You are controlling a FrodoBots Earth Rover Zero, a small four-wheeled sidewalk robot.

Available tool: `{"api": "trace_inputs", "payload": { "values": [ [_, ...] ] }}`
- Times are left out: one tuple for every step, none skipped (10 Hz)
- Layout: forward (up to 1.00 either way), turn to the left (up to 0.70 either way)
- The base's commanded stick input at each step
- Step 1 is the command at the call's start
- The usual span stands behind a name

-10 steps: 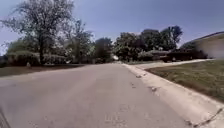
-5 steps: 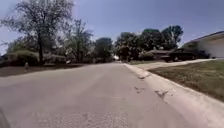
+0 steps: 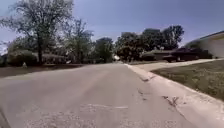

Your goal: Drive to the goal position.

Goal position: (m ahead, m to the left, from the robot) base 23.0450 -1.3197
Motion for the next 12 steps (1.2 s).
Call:
{"api": "trace_inputs", "payload": {
  "values": [
    [0.70,0.00],
    [0.70,-0.10],
    [0.70,-0.33],
    [0.70,-0.25],
    [0.70,-0.09],
    [0.70,0.00],
    [0.70,0.00],
    [0.70,0.00],
    [0.70,-0.01],
    [0.70,-0.02],
    [0.70,-0.27],
    [0.70,0.00]
  ]
}}
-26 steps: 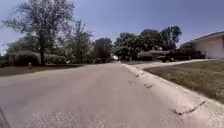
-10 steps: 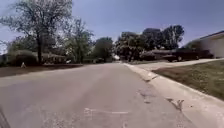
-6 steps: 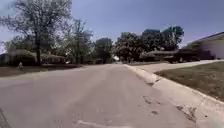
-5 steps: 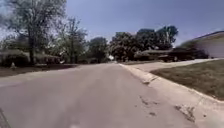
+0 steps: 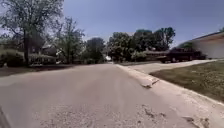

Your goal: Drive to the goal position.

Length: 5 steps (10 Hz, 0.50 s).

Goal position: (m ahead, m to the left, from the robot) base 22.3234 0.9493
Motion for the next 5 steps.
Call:
{"api": "trace_inputs", "payload": {
  "values": [
    [0.70,0.00],
    [0.70,0.00],
    [0.70,0.00],
    [0.70,0.00],
    [0.70,0.00]
  ]
}}
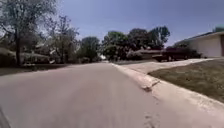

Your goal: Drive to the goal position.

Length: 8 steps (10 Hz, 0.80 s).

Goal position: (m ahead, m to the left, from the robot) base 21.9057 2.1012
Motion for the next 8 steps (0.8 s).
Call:
{"api": "trace_inputs", "payload": {
  "values": [
    [0.70,0.00],
    [0.70,0.00],
    [0.70,0.00],
    [0.70,0.00],
    [0.70,0.00],
    [0.70,0.00],
    [0.70,0.00],
    [0.70,0.00]
  ]
}}
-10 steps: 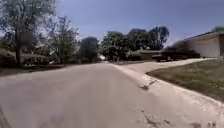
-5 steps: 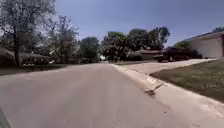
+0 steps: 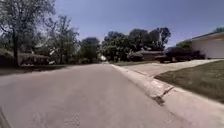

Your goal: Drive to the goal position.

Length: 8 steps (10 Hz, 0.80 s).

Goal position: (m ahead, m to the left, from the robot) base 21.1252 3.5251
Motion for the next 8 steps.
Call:
{"api": "trace_inputs", "payload": {
  "values": [
    [0.70,0.00],
    [0.70,0.00],
    [0.70,0.00],
    [0.70,0.00],
    [0.70,0.00],
    [0.70,0.00],
    [0.70,0.00],
    [0.70,0.00]
  ]
}}
